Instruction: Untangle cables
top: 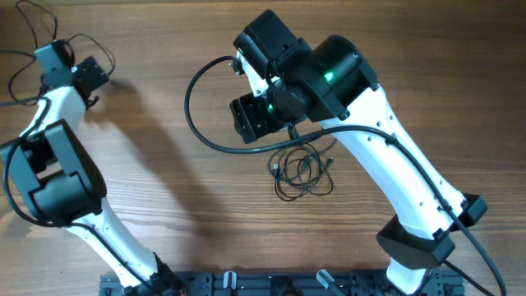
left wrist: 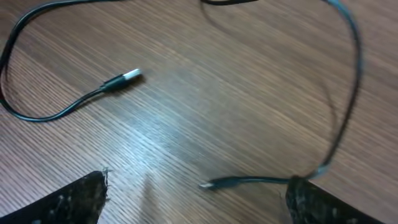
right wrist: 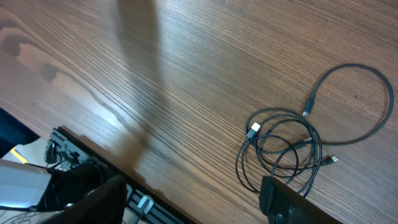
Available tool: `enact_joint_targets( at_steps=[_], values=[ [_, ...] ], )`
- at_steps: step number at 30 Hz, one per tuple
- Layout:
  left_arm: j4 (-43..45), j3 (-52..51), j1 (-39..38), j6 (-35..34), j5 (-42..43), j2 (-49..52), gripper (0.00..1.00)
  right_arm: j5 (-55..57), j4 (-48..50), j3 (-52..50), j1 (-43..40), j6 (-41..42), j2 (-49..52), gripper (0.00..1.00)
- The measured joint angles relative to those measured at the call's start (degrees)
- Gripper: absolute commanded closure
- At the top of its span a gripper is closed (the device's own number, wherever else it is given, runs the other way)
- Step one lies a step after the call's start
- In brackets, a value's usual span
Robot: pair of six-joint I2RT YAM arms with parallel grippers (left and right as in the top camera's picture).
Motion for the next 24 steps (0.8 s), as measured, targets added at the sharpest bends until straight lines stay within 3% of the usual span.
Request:
enact_joint_targets(
  at_steps=[4,6,9,11,12,15,19,24],
  values=[
    [2.9,0.0,0.7,-0.4,6.9,5.0,0.06,0.0,0.0,0.0,0.0,0.2,0.0,0.3],
    [4.6,0.3,0.2,-1.3,8.1,5.9,0.18,0.0,0.0,0.0,0.0,0.6,0.0,0.3],
    [5.1,0.6,-0.5,-2.0,12.1,6.2,0.5,0.0,0.0,0.0,0.0,1.1,0.0,0.3],
    [5.1,0.7,-2.0,-2.5,15.9,6.4,0.56,0.0,0.0,0.0,0.0,1.1,0.0,0.3],
    [5.0,0.7,-2.7,-2.6,17.7,6.5,0.53,0.0,0.0,0.0,0.0,1.3,0.0,0.3],
    [5.1,0.7,-4.1,-5.1,22.1,6.4,0.12,0.0,0.0,0.0,0.0,1.3,0.0,0.3],
    [6.0,0.5,-3.3,-8.1,22.6,2.1,0.04,0.0,0.0,0.0,0.0,1.3,0.0,0.3],
    [4.2,0.6,5.2,-8.9,8.6,-4.7,0.01,0.0,0.0,0.0,0.0,1.3,0.0,0.3]
  ],
)
